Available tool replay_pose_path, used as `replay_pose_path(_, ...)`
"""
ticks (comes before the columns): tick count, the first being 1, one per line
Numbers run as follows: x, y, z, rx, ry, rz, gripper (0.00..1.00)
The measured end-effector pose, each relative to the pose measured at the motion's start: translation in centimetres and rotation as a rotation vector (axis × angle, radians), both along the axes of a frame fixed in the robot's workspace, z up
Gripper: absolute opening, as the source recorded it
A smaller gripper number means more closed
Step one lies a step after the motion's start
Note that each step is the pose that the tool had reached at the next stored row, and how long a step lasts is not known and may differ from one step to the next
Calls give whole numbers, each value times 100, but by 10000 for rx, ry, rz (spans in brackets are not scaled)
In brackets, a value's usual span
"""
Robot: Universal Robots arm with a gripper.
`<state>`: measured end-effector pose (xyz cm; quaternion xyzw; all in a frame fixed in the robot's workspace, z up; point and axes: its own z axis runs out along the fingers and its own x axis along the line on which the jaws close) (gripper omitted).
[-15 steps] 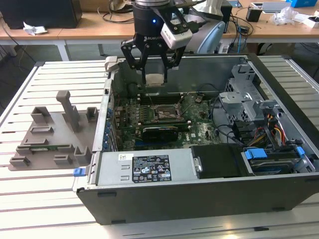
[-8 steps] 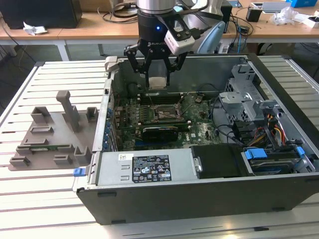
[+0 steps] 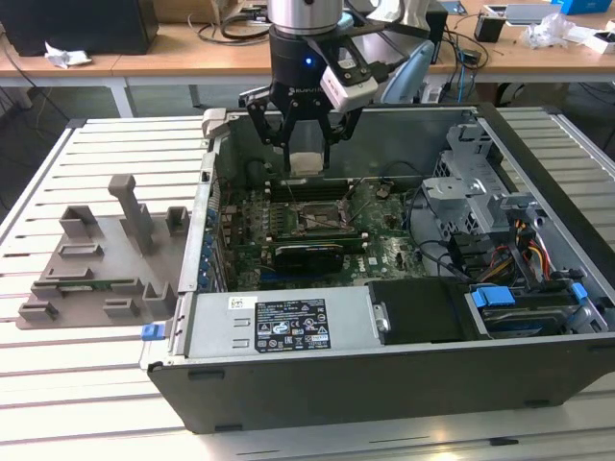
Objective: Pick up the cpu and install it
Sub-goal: 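Pick up the cpu and move it towards the insertion slot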
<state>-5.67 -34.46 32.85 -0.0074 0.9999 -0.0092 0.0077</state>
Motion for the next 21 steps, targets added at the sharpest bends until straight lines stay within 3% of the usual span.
replay_pose_path(16,4,2,-179,0,6,0,54)
replay_pose_path(21,16,72,-229,-5,7,1,54)
